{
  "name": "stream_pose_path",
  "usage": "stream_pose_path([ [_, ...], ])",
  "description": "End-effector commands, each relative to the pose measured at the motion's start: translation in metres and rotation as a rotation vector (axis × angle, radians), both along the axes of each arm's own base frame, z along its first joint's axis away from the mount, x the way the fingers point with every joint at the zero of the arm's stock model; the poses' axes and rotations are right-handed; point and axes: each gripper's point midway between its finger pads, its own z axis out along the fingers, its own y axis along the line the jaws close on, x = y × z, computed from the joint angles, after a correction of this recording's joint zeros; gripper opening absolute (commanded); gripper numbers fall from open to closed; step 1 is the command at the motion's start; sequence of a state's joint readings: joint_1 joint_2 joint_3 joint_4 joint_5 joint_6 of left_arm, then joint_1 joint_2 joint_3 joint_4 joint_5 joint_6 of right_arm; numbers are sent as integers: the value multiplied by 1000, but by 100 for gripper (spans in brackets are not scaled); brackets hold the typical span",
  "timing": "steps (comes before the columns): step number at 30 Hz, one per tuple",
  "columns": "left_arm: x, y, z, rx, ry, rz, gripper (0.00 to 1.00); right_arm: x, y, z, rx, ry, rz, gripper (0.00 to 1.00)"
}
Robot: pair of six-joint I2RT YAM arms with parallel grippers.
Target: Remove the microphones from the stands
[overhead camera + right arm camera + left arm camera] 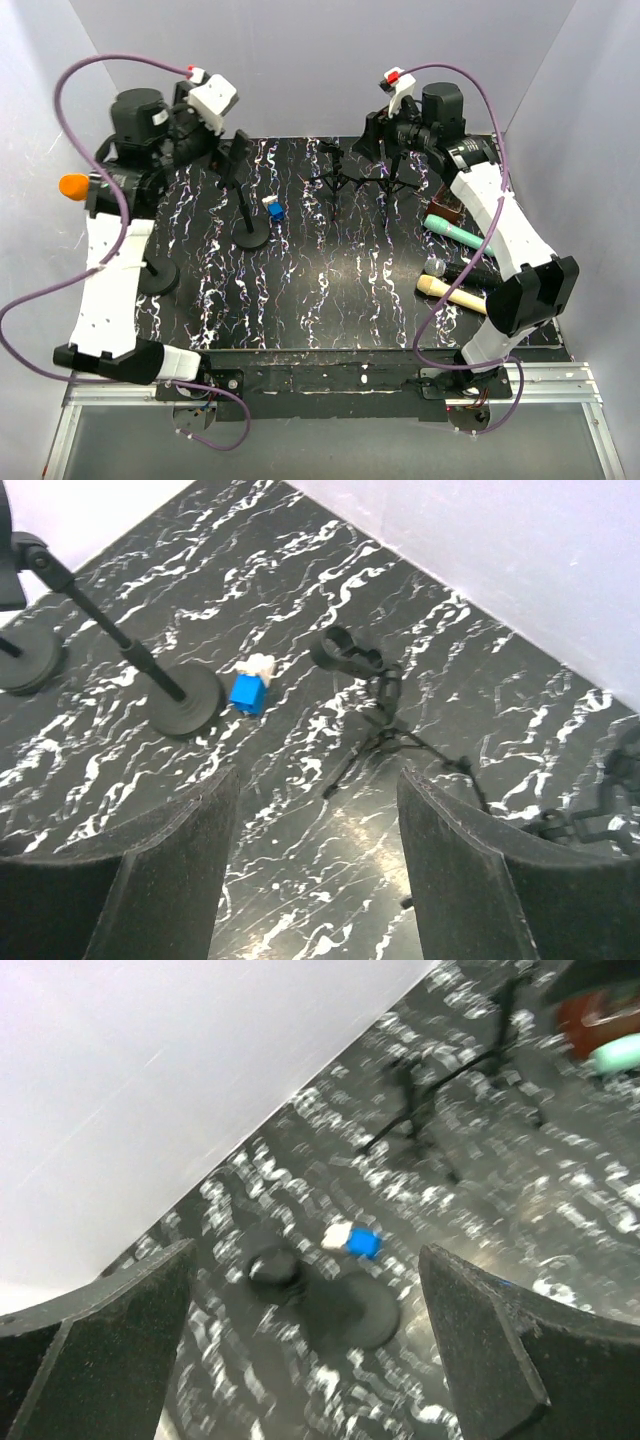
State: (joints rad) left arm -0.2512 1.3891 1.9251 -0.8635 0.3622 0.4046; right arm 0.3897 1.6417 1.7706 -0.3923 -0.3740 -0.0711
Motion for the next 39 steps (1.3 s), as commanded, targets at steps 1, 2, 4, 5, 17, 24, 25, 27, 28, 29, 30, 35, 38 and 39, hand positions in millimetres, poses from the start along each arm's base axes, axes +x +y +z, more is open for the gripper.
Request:
stream_pose_path([
  [1, -32, 77, -8, 188, 48, 205, 91, -15, 19, 4, 134, 103, 118, 71],
  [2, -35, 81, -11, 172, 59, 220, 89, -21, 23, 6, 162, 123, 153, 71],
  [4, -42, 79, -12, 102, 62, 227, 87, -33, 28, 5, 187, 115, 209, 70],
  [5, -45, 73, -12, 50, 72, 213, 87, -37, 29, 3, 191, 116, 219, 70],
  [17, 21, 30, -34, -427, 203, 230, 79, -77, 7, -13, -7, 204, 257, 66],
  [24, 36, 21, -77, -432, 329, 218, 72, -89, 6, -15, 31, 207, 260, 66],
  [25, 36, 21, -82, -427, 346, 223, 69, -87, 6, -18, 32, 206, 256, 66],
  [27, 36, 18, -86, -424, 360, 209, 63, -82, 8, -19, 50, 231, 232, 66],
  [28, 35, 15, -84, -421, 358, 182, 59, -83, 11, -14, 63, 236, 243, 66],
  [29, 32, 11, -80, -419, 355, 145, 56, -82, 13, -8, 73, 230, 255, 66],
  [30, 30, 7, -77, -415, 354, 113, 52, -82, 14, -6, 78, 227, 264, 66],
  [35, 14, -11, -82, -408, 422, -24, 22, -77, 14, -12, 70, 243, 244, 66],
  [38, -3, -23, -79, -422, 453, -133, 13, -82, 16, -13, 86, 258, 264, 66],
  [39, -7, -26, -77, -427, 457, -159, 10, -81, 17, -13, 88, 256, 270, 66],
])
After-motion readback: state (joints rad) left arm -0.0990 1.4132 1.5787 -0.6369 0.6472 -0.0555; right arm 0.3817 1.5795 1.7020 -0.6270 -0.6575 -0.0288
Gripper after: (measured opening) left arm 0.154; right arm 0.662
